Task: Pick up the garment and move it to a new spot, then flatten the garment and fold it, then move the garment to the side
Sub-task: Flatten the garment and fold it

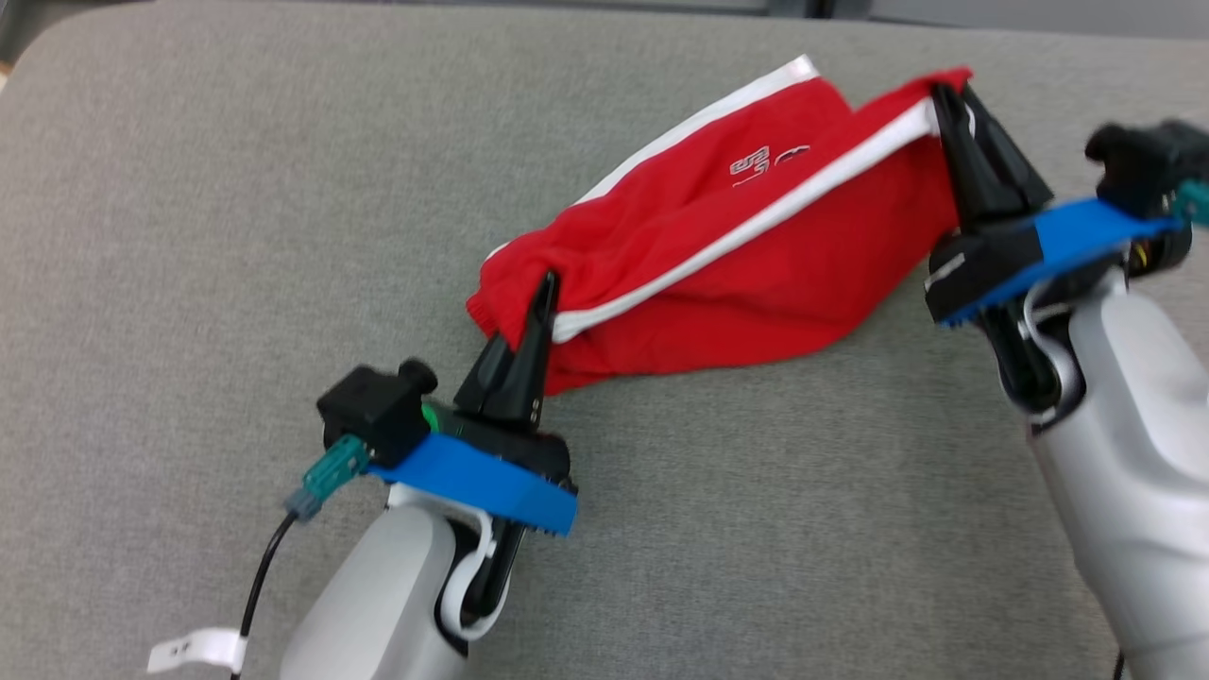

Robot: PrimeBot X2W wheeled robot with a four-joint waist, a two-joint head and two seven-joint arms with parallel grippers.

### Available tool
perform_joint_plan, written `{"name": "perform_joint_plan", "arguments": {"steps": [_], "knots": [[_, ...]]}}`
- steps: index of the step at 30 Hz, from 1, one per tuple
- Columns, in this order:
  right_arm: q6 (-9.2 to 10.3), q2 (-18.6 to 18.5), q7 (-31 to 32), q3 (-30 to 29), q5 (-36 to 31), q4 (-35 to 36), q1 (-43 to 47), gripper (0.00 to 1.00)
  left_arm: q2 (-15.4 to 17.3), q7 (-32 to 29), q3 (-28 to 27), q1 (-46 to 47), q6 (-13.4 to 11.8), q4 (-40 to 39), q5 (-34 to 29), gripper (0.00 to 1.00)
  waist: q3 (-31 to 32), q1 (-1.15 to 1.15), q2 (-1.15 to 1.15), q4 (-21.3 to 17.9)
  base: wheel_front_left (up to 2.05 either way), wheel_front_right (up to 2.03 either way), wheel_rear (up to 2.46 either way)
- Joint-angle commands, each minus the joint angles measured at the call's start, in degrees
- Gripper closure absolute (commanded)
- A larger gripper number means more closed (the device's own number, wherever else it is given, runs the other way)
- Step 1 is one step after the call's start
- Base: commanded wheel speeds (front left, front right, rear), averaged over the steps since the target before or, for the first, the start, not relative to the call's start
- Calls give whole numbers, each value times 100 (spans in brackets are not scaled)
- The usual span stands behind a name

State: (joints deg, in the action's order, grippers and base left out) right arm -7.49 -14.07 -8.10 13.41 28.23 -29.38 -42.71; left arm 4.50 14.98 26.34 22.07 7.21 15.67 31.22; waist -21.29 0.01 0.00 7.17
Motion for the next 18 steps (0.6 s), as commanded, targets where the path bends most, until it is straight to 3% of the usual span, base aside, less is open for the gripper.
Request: {"name": "perform_joint_plan", "arguments": {"steps": [1,13,14,15,16,18], "knots": [[-1,-30,18,64,-3,-183,-259,100,-14,27,9,175,42,65,46,100,-238,-1,0,208,0,0,0],[0,-15,-333,705,-242,-2174,-1873,100,-139,28,118,994,44,587,264,100,-702,-1,0,490,0,0,0],[0,1,-362,745,-234,-2304,-1918,93,-145,28,114,985,44,611,274,64,-696,-1,0,477,0,0,0],[0,12,-396,783,-220,-2415,-1956,59,-149,28,126,980,44,632,267,0,-681,-1,0,463,0,0,0],[0,26,-430,825,-193,-2507,-1995,0,-151,28,111,977,44,638,233,0,-662,-1,0,455,0,0,0],[-1,33,-487,926,-144,-2669,-2033,0,-156,28,79,888,44,619,359,0,-605,-1,0,431,0,0,0]]}}
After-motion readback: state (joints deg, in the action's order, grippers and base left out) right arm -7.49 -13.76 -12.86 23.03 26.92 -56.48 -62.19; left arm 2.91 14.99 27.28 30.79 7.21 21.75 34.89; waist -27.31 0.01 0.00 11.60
